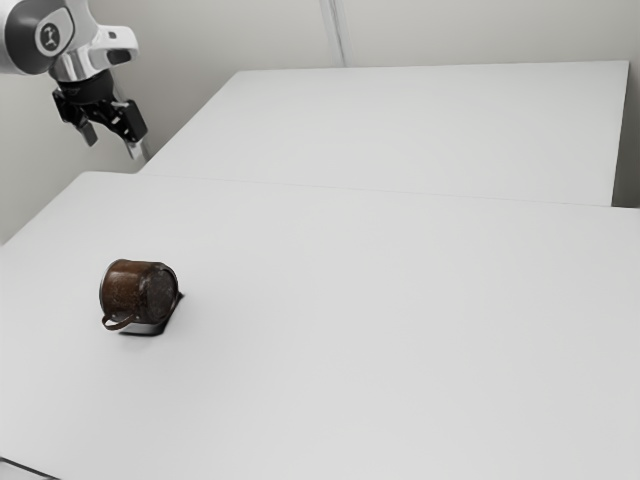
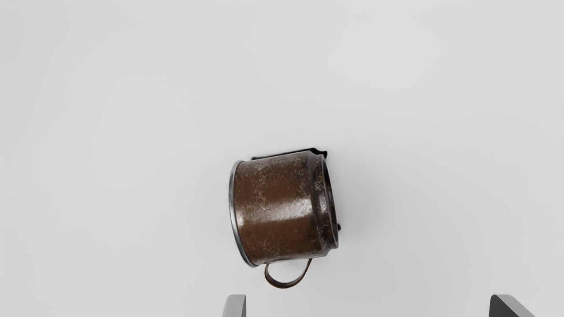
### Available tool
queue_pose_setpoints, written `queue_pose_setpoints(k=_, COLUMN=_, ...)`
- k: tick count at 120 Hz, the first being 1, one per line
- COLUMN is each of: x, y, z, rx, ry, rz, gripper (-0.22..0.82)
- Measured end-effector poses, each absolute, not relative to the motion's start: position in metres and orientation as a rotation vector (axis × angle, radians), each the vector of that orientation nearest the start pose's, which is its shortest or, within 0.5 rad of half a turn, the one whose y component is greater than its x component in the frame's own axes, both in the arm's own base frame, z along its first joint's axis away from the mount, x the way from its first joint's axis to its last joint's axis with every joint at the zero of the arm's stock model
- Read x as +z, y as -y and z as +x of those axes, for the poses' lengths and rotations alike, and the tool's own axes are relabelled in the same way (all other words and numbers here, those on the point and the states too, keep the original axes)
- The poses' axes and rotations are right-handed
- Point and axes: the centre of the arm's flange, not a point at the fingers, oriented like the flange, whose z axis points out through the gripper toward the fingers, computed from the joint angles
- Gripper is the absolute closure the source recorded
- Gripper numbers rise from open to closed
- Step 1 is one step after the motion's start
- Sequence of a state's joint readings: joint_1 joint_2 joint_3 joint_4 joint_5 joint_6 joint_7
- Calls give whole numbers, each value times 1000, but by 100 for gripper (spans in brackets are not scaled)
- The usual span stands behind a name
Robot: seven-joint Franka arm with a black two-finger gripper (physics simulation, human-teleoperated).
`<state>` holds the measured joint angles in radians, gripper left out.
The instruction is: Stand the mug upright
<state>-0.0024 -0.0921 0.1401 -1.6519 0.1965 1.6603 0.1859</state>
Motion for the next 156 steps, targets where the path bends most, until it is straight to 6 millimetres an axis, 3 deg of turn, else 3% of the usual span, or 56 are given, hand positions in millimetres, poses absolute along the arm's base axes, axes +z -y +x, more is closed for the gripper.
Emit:
queue_pose_setpoints(k=14, x=645, y=-98, z=527, rx=-101, ry=-87, rz=-2941, gripper=0)
queue_pose_setpoints(k=26, x=647, y=-114, z=524, rx=-115, ry=-48, rz=-2946, gripper=0)
queue_pose_setpoints(k=48, x=638, y=-191, z=505, rx=-163, ry=198, rz=-3046, gripper=0)
queue_pose_setpoints(k=70, x=564, y=-301, z=482, rx=-63, ry=615, rz=-3248, gripper=0)
queue_pose_setpoints(k=80, x=527, y=-338, z=477, rx=-24, ry=749, rz=-3331, gripper=0)
queue_pose_setpoints(k=101, x=466, y=-353, z=500, rx=26, ry=784, rz=-3505, gripper=0)
queue_pose_setpoints(k=133, x=376, y=-398, z=486, rx=76, ry=930, rz=-3673, gripper=0)
queue_pose_setpoints(k=156, x=338, y=-397, z=490, rx=13, ry=939, rz=-3797, gripper=0)
